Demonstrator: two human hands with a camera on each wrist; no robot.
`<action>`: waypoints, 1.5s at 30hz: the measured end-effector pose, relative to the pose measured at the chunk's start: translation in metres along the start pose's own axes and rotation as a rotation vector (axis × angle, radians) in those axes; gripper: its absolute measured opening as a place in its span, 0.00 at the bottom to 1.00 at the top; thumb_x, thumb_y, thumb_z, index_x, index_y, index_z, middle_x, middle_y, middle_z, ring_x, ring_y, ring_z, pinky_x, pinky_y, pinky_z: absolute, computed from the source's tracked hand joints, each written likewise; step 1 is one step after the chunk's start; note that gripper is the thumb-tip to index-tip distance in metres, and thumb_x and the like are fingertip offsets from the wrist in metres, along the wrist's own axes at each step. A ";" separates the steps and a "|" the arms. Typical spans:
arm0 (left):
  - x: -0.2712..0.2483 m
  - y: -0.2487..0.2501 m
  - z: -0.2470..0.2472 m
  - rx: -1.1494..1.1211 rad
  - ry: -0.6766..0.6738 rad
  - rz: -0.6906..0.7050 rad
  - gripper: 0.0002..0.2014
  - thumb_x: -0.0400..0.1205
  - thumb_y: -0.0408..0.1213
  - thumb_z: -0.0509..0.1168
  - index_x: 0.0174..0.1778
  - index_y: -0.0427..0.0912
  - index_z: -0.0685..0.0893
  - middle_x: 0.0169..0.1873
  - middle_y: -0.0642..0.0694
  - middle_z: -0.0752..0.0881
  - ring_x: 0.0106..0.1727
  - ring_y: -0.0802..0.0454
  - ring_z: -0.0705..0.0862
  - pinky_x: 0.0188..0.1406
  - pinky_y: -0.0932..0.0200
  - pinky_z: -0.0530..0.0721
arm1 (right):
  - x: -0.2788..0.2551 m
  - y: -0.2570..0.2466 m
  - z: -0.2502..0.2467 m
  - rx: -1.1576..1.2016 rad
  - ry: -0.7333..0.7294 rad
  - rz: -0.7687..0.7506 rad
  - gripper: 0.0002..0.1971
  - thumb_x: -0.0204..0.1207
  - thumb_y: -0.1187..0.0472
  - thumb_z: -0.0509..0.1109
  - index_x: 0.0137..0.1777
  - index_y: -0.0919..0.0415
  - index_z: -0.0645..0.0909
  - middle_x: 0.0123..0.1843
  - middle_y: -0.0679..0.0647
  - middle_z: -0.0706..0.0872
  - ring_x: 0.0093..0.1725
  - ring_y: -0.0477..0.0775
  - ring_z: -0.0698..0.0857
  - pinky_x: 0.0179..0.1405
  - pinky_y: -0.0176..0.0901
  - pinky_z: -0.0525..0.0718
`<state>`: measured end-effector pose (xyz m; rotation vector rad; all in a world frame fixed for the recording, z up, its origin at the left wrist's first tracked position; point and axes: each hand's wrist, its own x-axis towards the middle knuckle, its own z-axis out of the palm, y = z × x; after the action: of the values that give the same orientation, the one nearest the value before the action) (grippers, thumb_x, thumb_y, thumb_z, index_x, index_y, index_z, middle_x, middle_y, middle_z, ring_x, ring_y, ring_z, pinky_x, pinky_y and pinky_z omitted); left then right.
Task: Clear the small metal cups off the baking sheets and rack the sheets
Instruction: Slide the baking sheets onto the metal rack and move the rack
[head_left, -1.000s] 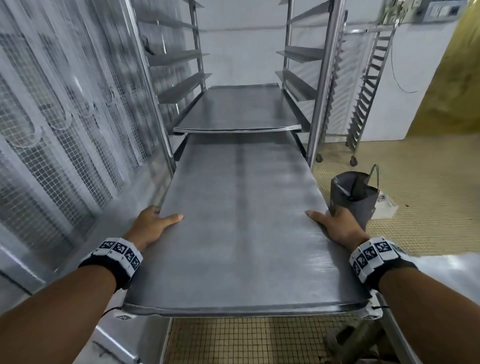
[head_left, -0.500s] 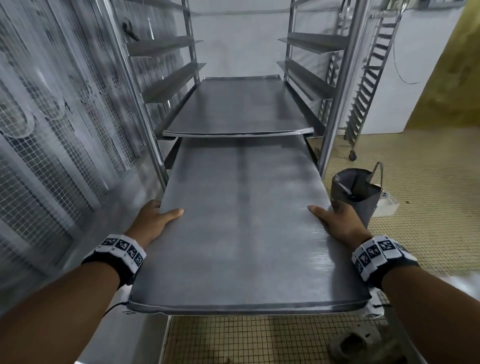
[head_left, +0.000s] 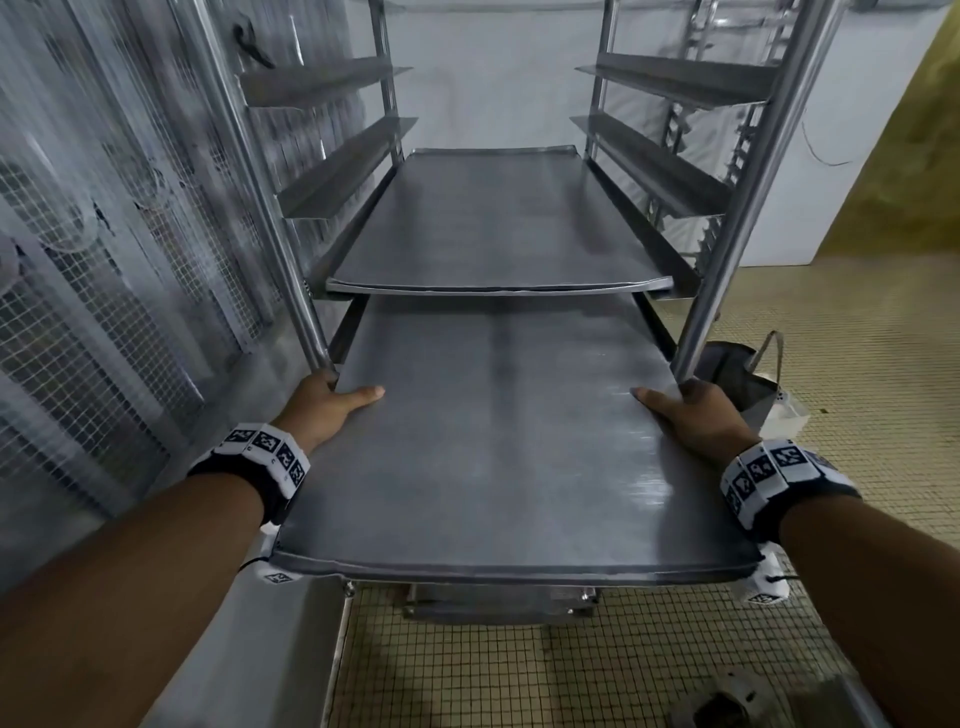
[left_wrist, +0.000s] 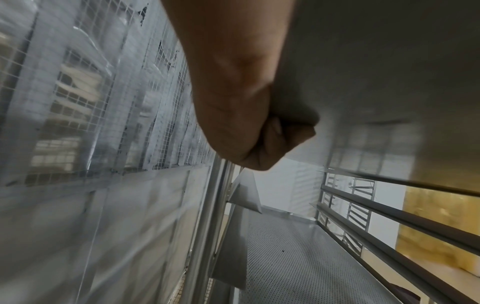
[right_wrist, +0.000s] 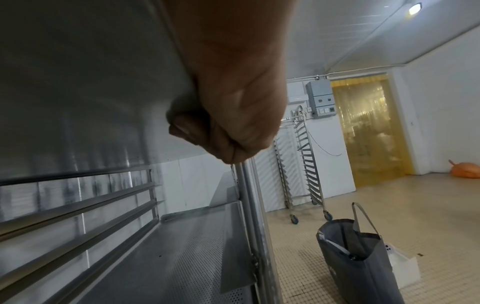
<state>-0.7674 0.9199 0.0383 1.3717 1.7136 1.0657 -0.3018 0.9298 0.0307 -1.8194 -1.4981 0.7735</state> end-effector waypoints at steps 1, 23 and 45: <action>0.006 0.000 0.000 0.005 -0.002 -0.015 0.15 0.74 0.49 0.82 0.49 0.43 0.91 0.42 0.46 0.95 0.42 0.50 0.94 0.47 0.50 0.93 | 0.003 -0.004 -0.001 -0.012 -0.006 0.014 0.30 0.71 0.34 0.75 0.54 0.63 0.87 0.48 0.56 0.91 0.44 0.54 0.89 0.38 0.42 0.82; 0.015 0.018 -0.010 0.690 0.050 0.057 0.44 0.75 0.68 0.72 0.80 0.45 0.67 0.77 0.37 0.77 0.75 0.33 0.79 0.71 0.37 0.79 | -0.002 -0.025 -0.014 -0.372 0.003 -0.053 0.30 0.75 0.32 0.69 0.68 0.50 0.75 0.69 0.65 0.81 0.67 0.69 0.81 0.66 0.56 0.80; -0.145 0.073 0.044 0.998 -0.561 0.402 0.46 0.72 0.67 0.75 0.86 0.58 0.69 0.84 0.53 0.68 0.83 0.52 0.68 0.78 0.59 0.66 | -0.131 -0.050 -0.002 -0.791 -0.483 -0.631 0.48 0.64 0.20 0.67 0.83 0.38 0.64 0.86 0.50 0.62 0.84 0.56 0.61 0.80 0.60 0.66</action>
<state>-0.6682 0.7939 0.0882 2.4026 1.5791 -0.1355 -0.3525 0.8076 0.0764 -1.5055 -2.8037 0.3118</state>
